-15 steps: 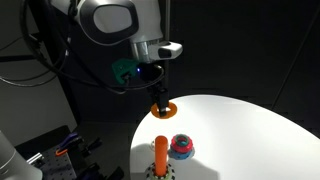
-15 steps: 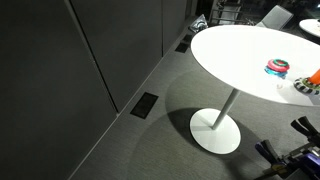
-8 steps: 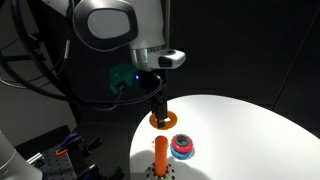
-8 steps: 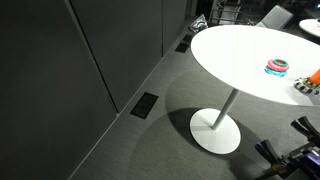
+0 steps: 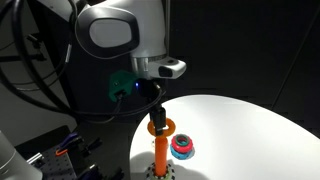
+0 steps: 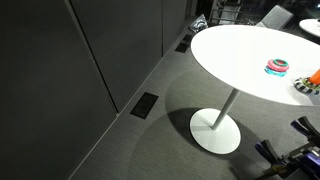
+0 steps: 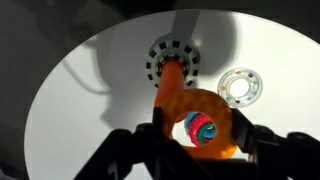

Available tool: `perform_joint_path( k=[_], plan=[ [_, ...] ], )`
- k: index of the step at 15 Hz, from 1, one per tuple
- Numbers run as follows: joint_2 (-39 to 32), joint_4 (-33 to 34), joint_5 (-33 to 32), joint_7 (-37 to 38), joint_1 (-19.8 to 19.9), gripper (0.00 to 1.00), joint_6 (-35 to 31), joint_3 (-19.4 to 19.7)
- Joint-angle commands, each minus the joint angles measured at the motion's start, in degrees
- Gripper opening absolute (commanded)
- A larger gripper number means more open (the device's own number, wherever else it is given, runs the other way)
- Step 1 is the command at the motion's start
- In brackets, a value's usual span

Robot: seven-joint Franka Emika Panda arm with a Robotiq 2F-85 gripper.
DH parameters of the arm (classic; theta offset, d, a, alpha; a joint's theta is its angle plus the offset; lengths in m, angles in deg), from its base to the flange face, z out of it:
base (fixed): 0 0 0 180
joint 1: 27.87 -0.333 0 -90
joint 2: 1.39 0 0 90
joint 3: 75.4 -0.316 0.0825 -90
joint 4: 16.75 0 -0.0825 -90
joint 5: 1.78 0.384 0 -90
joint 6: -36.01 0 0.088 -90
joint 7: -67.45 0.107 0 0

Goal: Put the orange ring on the stake

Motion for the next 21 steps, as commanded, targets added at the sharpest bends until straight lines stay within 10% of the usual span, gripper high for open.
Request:
perform_joint_path(
  k=[1,21],
  plan=[
    [-0.12,0.07,-1.68,-0.48,0.80,0.42,1.03,0.14],
    [-0.15,-2.91,-8.10,-0.38,1.41,0.42,-4.34,0.28]
  ],
)
